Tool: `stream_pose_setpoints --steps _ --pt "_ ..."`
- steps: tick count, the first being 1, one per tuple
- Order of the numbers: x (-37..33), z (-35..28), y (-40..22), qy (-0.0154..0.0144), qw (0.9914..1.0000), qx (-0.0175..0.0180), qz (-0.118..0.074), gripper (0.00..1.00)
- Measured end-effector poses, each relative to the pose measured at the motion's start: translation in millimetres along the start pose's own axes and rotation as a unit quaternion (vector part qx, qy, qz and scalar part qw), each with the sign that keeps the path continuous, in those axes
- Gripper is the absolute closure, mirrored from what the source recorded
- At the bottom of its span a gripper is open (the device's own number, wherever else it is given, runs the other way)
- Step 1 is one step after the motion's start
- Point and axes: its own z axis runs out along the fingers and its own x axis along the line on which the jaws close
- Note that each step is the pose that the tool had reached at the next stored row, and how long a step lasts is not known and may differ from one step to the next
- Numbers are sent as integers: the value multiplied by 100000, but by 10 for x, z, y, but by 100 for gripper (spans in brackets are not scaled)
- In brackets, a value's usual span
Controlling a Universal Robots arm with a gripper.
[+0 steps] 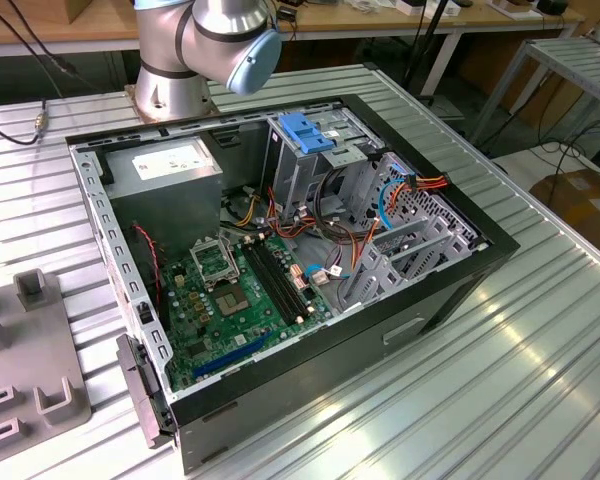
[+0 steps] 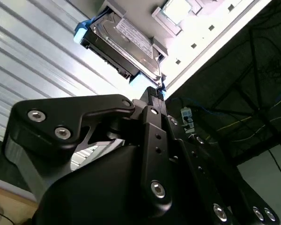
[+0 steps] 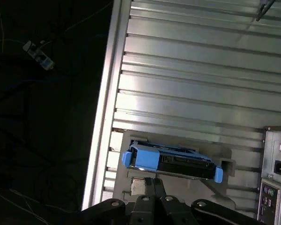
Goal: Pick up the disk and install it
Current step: 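Pick up the disk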
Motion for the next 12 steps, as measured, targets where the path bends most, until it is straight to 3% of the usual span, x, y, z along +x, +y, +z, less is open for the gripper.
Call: stream_pose_setpoints --steps 4,6,10,12 --pt "0 0 0 174 99916 29 -4085 90" --pt "0 0 0 219 99867 36 -5157 90" --pt "0 1 0 333 99691 55 -7852 90" --pt "0 1 0 414 99517 67 -9812 90"
